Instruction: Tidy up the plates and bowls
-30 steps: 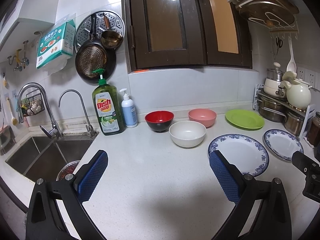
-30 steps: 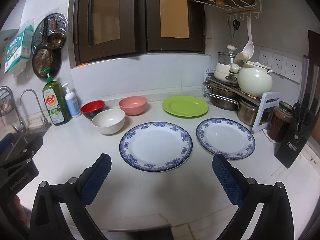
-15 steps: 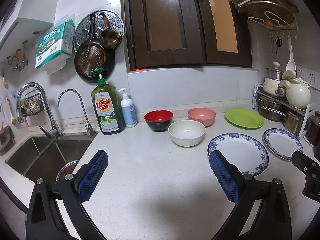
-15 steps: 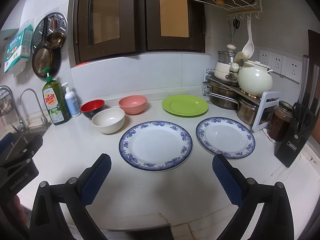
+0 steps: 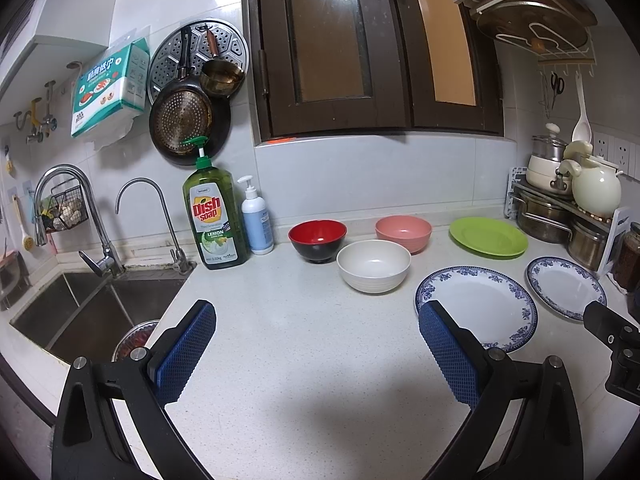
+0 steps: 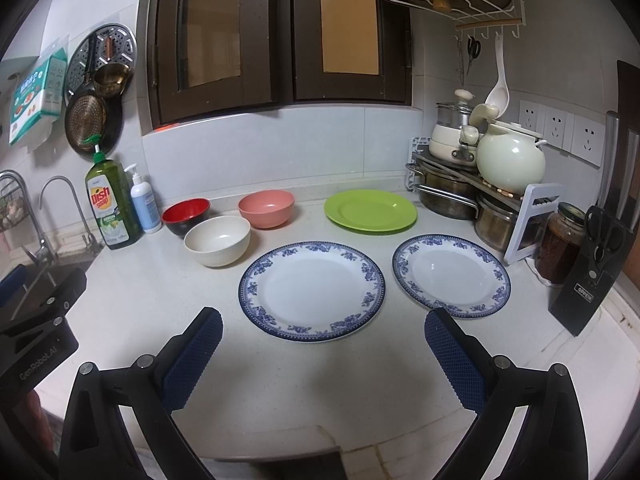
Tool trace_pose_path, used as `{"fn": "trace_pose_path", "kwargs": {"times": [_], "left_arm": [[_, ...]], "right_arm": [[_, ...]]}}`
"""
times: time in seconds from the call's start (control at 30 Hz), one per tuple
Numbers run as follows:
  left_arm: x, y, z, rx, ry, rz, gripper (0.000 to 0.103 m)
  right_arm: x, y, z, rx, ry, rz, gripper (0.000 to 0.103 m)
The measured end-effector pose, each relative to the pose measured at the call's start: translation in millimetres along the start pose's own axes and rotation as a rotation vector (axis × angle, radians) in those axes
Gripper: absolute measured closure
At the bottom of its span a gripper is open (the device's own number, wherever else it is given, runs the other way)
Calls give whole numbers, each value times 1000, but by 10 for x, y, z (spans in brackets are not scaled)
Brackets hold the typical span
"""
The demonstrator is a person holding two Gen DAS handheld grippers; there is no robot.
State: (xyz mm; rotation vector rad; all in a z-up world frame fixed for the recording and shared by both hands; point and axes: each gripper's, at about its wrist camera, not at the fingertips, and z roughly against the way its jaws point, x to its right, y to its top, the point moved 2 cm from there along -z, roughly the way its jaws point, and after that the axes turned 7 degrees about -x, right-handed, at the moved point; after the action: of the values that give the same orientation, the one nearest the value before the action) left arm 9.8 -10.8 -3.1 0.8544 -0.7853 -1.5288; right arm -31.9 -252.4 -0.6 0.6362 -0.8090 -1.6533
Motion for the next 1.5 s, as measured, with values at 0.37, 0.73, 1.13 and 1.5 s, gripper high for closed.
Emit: {"fn": "trace_pose_path", "kwargs": {"times": [0.37,0.73,1.13,1.5], "left_arm": [[2,-3,-7,-1,-2,0,0],[37,1,-121,-26,-21,-11,0],[315,111,-524,-97,-120,-83,0],[611,272,-1092,-169,-170,-156,3]], "right_arm": [[-2,3,-2,-1,0,1,1],[13,-5,-13,-9,-6,6,1],[107,-6,-286,-72,-11,-43,1],[290,136,-843,-138,-35,-123,4]]}}
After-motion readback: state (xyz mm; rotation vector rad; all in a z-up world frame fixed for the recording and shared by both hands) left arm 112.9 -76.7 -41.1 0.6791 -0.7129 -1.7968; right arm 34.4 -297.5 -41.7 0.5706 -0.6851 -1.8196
